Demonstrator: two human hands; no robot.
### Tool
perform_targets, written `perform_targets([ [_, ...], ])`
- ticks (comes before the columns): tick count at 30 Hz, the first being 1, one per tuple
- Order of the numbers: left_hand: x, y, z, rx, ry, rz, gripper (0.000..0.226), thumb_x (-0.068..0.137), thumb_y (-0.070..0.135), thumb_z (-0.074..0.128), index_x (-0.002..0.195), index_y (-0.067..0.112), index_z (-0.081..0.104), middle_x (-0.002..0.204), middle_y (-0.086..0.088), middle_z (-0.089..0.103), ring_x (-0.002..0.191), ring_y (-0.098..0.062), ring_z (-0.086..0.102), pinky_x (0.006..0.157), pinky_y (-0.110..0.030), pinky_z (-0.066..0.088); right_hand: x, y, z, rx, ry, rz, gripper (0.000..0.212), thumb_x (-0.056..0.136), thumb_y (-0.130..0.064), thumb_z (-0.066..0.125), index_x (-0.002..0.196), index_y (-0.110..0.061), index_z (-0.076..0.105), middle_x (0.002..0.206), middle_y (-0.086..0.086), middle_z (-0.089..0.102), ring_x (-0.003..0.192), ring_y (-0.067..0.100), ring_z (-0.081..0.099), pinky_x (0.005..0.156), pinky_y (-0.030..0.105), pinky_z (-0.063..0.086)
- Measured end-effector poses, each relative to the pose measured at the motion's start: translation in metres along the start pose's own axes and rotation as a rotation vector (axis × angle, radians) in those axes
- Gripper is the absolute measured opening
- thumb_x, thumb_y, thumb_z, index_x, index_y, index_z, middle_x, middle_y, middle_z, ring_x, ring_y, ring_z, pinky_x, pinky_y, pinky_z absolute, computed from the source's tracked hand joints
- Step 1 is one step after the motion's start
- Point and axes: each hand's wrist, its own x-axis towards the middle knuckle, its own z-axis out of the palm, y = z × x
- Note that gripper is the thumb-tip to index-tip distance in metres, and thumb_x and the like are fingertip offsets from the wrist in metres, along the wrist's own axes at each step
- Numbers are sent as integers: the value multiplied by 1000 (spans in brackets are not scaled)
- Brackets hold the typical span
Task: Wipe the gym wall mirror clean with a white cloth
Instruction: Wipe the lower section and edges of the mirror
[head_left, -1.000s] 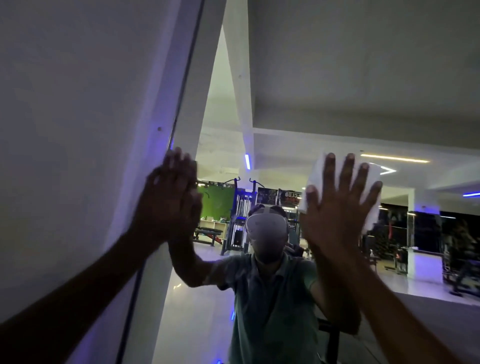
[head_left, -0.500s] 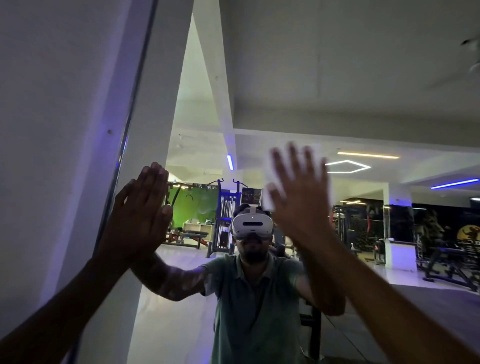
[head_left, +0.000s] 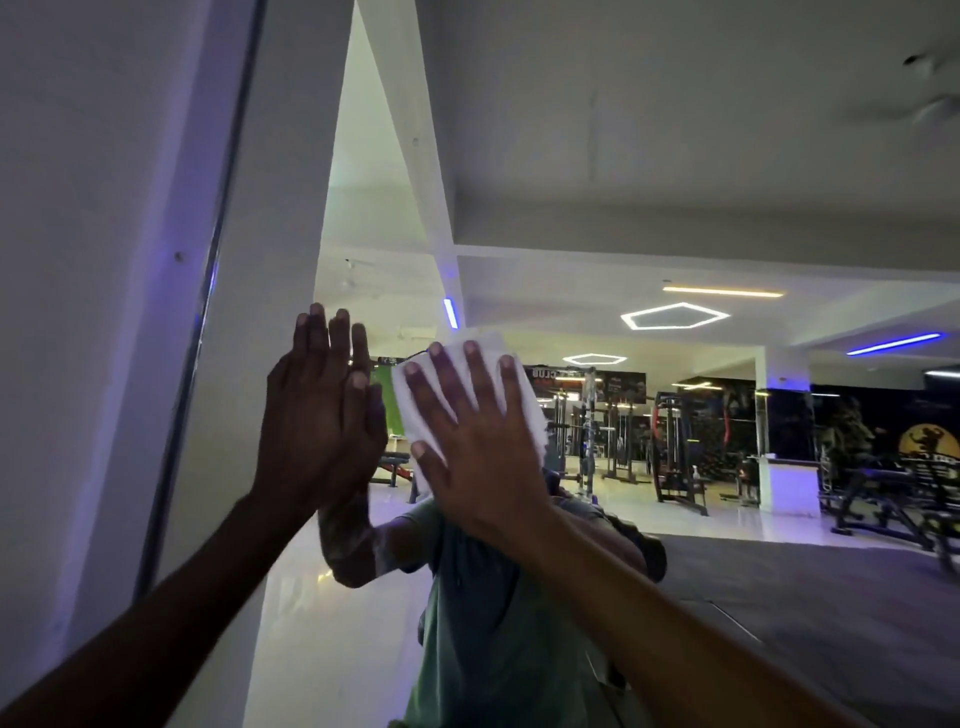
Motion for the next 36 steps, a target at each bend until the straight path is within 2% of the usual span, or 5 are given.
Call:
perform_targets([
  [13, -8, -30, 19, 72, -25, 111, 70, 105, 36, 36, 166, 7, 22, 175, -14, 13, 163, -26, 9, 128, -42, 14, 25, 120, -26, -90, 79, 555, 78, 102, -61, 15, 170, -23, 7, 177, 10, 2, 162, 41, 0, 127, 67, 5],
  [19, -8, -32, 17, 69, -43, 125, 69, 105, 37, 36, 166, 8, 23, 175, -13, 14, 163, -27, 10, 126, -47, 19, 75, 13, -4, -53, 36, 87, 75, 106, -57, 25, 170, -20, 12, 177, 15, 1, 162, 43, -5, 127, 66, -2],
  [23, -8, -32, 16, 59, -44, 113, 69, 105, 38, 36, 166, 8, 24, 175, -12, 14, 163, -27, 11, 126, -45, 20, 64, 66, -13, -125, 14, -160, 70, 105, -57, 29, 168, -26, 25, 175, 10, 20, 162, 37, 14, 128, 63, 6],
  [32, -10, -16, 12, 64, -49, 78, 69, 104, 35, 32, 165, 5, 24, 174, -15, 15, 163, -27, 12, 129, -43, 16, 44, 180, -44, -86, 123, 722, 81, 101, -65, 10, 169, -23, 19, 174, 17, 18, 159, 46, 15, 126, 70, 11],
  [36, -5, -26, 12, 101, -85, 115, 71, 103, 37, 34, 166, 6, 24, 175, -15, 15, 163, -28, 13, 128, -44, 18, 107, 93, -26, -62, 165, 518, 77, 99, -59, 21, 167, -25, 26, 173, 16, 25, 159, 48, 16, 126, 69, 6],
])
